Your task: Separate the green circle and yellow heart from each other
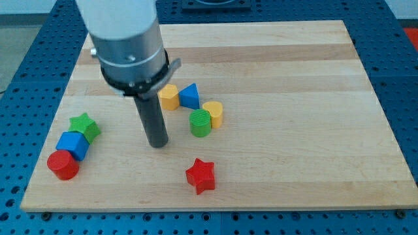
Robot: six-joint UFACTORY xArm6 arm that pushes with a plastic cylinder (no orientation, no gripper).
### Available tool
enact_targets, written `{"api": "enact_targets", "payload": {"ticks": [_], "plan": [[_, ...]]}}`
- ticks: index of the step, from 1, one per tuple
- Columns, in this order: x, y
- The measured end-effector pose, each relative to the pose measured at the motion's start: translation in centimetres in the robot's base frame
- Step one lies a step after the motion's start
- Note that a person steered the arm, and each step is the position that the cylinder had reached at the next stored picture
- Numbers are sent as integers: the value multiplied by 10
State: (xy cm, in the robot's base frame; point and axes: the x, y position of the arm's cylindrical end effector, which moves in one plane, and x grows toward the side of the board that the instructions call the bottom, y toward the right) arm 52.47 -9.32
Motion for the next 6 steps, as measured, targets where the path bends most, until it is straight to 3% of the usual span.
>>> {"api": "enact_targets", "payload": {"ticks": [1, 2, 3, 5, 6], "plan": [[7, 58], [-42, 70], [-62, 93], [-36, 63], [4, 6]]}}
